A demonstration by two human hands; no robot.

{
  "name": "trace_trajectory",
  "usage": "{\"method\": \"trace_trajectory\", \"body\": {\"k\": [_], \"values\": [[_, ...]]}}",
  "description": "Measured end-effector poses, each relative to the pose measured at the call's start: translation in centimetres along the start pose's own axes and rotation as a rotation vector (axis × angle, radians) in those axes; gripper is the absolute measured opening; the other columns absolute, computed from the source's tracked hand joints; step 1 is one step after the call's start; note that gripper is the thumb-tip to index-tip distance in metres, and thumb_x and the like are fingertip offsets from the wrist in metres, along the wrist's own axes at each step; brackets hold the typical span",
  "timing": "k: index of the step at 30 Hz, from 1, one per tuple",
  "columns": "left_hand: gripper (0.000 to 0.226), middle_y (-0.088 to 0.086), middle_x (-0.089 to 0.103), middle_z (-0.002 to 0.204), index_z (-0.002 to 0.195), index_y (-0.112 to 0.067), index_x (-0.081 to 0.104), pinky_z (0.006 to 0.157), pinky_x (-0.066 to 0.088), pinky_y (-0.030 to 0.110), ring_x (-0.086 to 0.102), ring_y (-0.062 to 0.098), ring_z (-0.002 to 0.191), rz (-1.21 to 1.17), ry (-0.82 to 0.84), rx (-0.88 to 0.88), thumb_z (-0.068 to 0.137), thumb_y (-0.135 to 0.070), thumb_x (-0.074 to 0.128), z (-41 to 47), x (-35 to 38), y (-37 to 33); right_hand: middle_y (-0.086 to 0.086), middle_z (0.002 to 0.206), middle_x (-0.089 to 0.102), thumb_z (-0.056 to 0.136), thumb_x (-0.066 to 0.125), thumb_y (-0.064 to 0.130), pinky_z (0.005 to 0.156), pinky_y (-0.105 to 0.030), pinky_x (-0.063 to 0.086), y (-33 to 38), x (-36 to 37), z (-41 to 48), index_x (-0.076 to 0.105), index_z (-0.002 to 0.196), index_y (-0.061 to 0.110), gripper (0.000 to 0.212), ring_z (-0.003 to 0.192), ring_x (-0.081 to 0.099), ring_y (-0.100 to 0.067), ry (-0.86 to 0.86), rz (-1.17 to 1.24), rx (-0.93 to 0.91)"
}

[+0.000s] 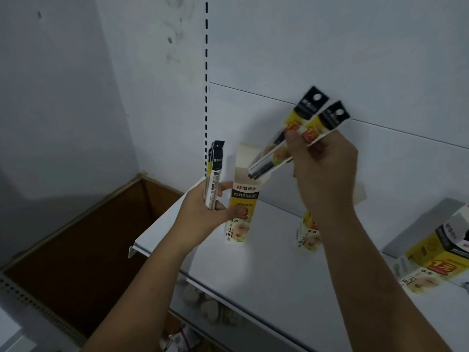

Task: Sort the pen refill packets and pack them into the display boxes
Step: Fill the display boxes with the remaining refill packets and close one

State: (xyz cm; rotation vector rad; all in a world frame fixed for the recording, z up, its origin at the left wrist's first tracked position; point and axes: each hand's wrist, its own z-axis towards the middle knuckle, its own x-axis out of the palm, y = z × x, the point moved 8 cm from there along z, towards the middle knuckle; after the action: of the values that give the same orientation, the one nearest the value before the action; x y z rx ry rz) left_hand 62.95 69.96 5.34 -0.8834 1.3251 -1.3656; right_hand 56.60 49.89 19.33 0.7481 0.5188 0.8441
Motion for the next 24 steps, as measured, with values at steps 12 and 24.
{"method": "trace_trajectory", "body": {"k": [12,24], "values": [[0.034,-0.007,0.079,0.107,0.088,-0.017,0.055,0.050,0.047,0.016,0.060,0.007,0.053,-0.001,0.064,-0.003,0.082,-0.011,0.087,2.2,3.0,0.4,0.012,0.087,0.069,0.089,0.076,0.039,0.067,-0.012,0.037,-4.5,2.8,-1.1,0.072,0.092,0.028,0.012,0.079,0.058,0.001,0.254,-0.336,0.090],[0.033,-0.003,0.069,0.086,0.111,-0.032,0.067,0.062,0.050,0.022,0.057,0.008,0.060,0.056,-0.015,-0.027,0.084,-0.041,0.084,1.9,2.0,1.9,0.002,0.110,0.051,0.090,0.077,0.021,0.073,-0.005,0.040,-2.7,2.2,-4.1,0.069,0.114,0.018,0.026,0.082,0.050,0.005,0.081,-0.375,-0.089]]}}
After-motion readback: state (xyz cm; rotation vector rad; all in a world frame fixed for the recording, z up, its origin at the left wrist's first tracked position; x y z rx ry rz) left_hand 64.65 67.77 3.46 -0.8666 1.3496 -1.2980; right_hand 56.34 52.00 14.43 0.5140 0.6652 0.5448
